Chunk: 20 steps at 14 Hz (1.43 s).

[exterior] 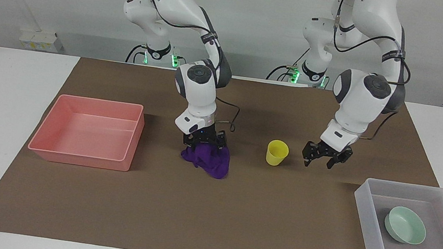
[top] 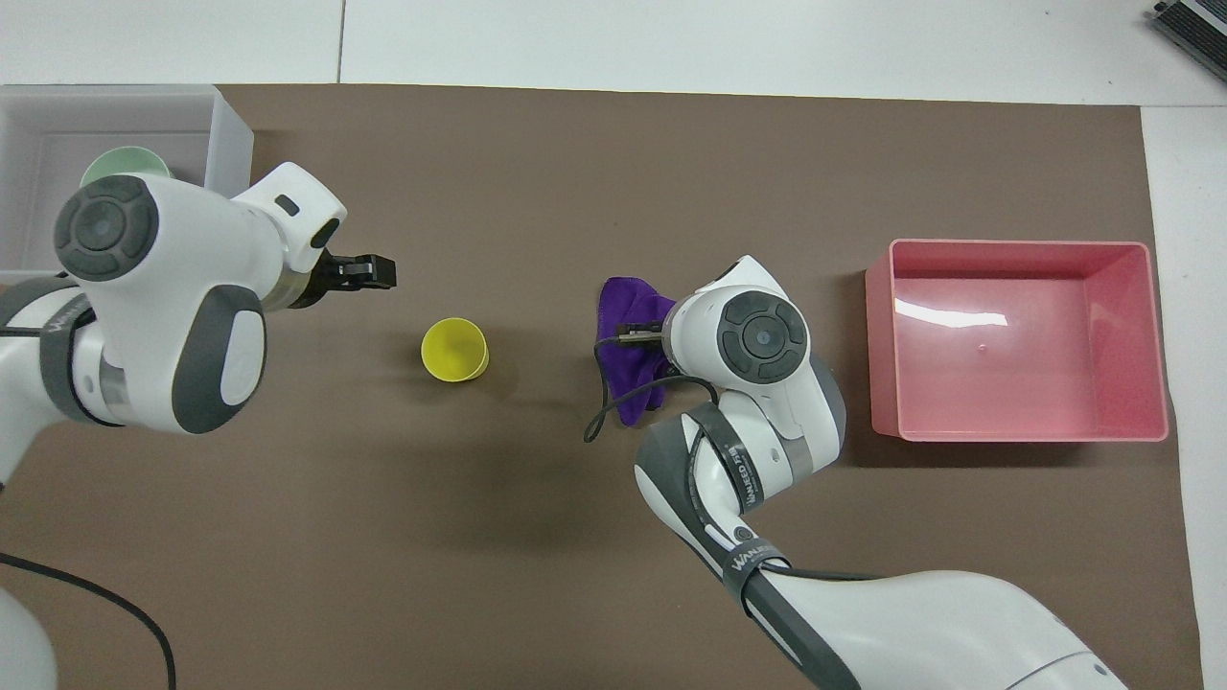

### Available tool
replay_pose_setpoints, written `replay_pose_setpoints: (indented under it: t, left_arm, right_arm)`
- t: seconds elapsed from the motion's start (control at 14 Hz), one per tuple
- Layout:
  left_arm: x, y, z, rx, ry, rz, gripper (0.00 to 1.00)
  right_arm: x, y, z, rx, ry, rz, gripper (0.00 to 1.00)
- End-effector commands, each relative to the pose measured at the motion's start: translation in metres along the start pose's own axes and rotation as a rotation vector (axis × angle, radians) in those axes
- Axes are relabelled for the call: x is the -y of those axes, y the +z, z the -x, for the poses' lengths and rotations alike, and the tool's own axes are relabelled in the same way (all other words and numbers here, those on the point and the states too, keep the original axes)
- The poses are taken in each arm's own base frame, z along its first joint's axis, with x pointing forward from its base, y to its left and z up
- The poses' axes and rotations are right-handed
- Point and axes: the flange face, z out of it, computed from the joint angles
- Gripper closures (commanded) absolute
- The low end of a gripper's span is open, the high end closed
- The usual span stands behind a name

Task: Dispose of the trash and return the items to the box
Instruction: 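Reach the left gripper to the yellow cup while the right gripper reaches the cloth, then grasp the yellow cup with the left gripper while the right gripper grasps the cloth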

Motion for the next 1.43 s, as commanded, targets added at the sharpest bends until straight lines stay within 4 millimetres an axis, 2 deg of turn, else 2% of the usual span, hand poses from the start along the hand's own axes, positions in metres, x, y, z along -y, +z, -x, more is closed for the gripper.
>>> replay_pose_setpoints:
  t: [0.0, 0.07, 0.21, 0.29, 0.36, 0.43, 0.5, 0.71, 0.93, 1.07, 1.14, 1.36]
  left_arm:
    - [-0.025, 0.010, 0.037, -0.007, 0.032, 0.000, 0.21]
    - [-0.030, 0.014, 0.044, -0.003, 0.046, 0.000, 0.21]
    - [-0.036, 0.028, 0.061, 0.004, 0.071, 0.000, 0.21]
    - [-0.035, 0.033, 0.065, -0.006, 0.070, 0.003, 0.22]
    - [-0.036, 0.037, 0.067, -0.021, 0.068, 0.007, 0.43]
    - [-0.047, 0.040, 0.072, -0.023, 0.087, 0.011, 0.76]
    - [-0.049, 0.043, 0.074, -0.017, 0.090, 0.010, 1.00]
    - [-0.049, 0.043, 0.073, -0.017, 0.091, 0.010, 1.00]
    - [-0.039, 0.037, 0.066, -0.023, 0.077, 0.008, 1.00]
    - [-0.014, 0.021, 0.051, -0.041, 0.032, 0.004, 1.00]
    - [-0.007, 0.008, 0.045, -0.048, 0.021, 0.003, 1.00]
    - [0.046, -0.021, 0.016, -0.090, -0.013, -0.011, 1.00]
  right_arm:
    - [-0.004, 0.006, 0.009, 0.004, 0.006, -0.007, 0.00]
    - [-0.004, 0.009, 0.012, 0.009, 0.003, -0.005, 0.02]
    - [-0.007, 0.012, 0.017, 0.024, 0.008, 0.003, 0.58]
    - [-0.007, 0.012, 0.018, 0.029, 0.011, 0.006, 0.81]
    - [-0.007, 0.011, 0.018, 0.030, 0.004, 0.007, 1.00]
    - [-0.008, 0.008, 0.017, 0.041, 0.012, 0.013, 1.00]
    - [-0.008, 0.004, 0.017, 0.057, 0.016, 0.021, 1.00]
    - [-0.018, -0.025, 0.011, 0.064, 0.032, 0.028, 1.00]
    - [-0.034, -0.067, 0.001, 0.051, 0.065, 0.022, 1.00]
    - [-0.043, -0.096, -0.002, 0.043, 0.097, 0.017, 1.00]
    - [-0.043, -0.111, -0.002, 0.031, 0.109, 0.011, 1.00]
    - [-0.042, -0.152, -0.005, 0.035, 0.148, 0.020, 1.00]
